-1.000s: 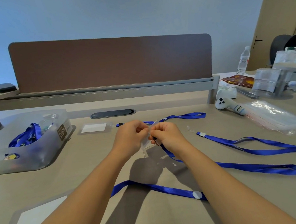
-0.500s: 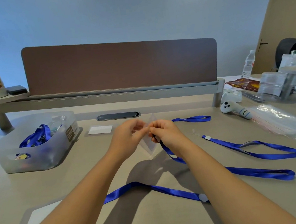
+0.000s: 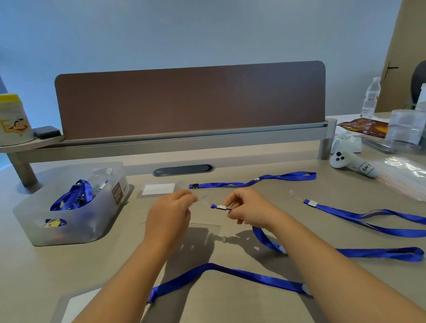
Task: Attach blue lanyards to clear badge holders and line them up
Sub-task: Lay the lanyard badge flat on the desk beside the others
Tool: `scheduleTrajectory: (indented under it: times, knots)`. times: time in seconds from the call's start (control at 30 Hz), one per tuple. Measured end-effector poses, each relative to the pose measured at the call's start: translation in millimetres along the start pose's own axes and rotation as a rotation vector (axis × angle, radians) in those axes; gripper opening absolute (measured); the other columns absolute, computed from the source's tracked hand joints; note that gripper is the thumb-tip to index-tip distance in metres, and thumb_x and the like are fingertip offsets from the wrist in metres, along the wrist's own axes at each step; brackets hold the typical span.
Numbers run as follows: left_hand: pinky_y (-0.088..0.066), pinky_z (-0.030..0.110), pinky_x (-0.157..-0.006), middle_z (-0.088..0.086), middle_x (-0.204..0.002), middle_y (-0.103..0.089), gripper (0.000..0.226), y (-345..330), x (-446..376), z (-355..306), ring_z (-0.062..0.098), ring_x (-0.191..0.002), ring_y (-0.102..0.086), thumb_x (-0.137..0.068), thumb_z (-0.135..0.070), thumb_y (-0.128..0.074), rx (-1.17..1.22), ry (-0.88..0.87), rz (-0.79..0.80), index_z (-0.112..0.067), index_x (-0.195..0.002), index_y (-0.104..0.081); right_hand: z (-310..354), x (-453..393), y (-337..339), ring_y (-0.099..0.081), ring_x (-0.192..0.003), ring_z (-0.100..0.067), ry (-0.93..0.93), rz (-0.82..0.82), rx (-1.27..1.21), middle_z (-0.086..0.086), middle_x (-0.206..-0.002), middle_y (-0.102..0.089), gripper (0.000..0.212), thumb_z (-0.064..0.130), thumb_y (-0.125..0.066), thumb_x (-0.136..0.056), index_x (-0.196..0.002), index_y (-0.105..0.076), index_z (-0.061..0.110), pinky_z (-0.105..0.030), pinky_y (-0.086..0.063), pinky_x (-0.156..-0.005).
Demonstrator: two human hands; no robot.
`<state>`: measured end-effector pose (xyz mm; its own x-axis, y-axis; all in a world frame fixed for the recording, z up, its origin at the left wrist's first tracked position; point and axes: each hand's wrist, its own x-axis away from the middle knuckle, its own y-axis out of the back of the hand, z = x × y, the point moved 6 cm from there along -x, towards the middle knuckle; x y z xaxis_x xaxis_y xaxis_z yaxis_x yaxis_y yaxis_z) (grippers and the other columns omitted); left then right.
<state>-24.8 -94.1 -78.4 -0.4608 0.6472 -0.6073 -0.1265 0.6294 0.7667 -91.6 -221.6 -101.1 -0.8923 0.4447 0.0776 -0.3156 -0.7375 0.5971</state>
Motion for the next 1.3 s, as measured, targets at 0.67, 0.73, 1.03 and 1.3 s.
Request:
scheduleTrajectory:
  times: [0.67,0.73,1.03,1.3]
  knots:
    - [-0.022,0.052,-0.109,0.012,-0.144,-0.029,0.080,-97.2,9.8,74.2,0.035,-0.131,-0.024,-0.072,-0.071,-0.040,-0.168,0.478,0.677,-0.018,-0.130,-0.029,-61.7,-38.7,-24.9,0.008,-0.144,-0.039,-0.369,0.022,0.632,-0.007,-0.159,0.005,0.067,0.060,-0.026,-0.089,-0.147,-0.008,0.031,-0.063,0.002,-0.111]
    - [-0.016,0.055,-0.112,0.012,-0.149,-0.020,0.085,-99.6,13.2,74.0,0.037,-0.136,-0.015,-0.071,-0.073,-0.037,-0.180,0.495,0.697,-0.018,-0.134,-0.020,-70.9,-30.8,-29.3,0.016,-0.143,-0.039,-0.423,0.074,0.607,-0.006,-0.158,0.014,0.069,0.062,-0.022,-0.088,-0.146,0.004,0.035,-0.065,0.005,-0.110]
    - [-0.018,0.054,-0.112,0.009,-0.148,-0.022,0.078,-95.7,8.1,98.0,0.034,-0.135,-0.018,-0.073,-0.071,-0.036,-0.167,0.474,0.650,-0.019,-0.131,-0.025,-65.7,-74.3,-29.5,-0.005,-0.145,-0.026,-0.057,0.116,0.675,-0.002,-0.158,-0.010,0.056,0.049,-0.028,-0.093,-0.145,-0.017,0.033,-0.060,-0.001,-0.114]
    - [-0.020,0.055,-0.110,0.014,-0.146,-0.024,0.072,-102.5,-3.1,99.4,0.037,-0.133,-0.021,-0.080,-0.065,-0.030,-0.229,0.535,0.592,-0.018,-0.133,-0.020,-77.3,-85.5,-9.7,-0.012,-0.144,-0.031,-0.206,-0.063,0.667,-0.011,-0.157,-0.012,0.062,0.049,-0.028,-0.092,-0.145,-0.019,0.019,-0.053,-0.012,-0.116]
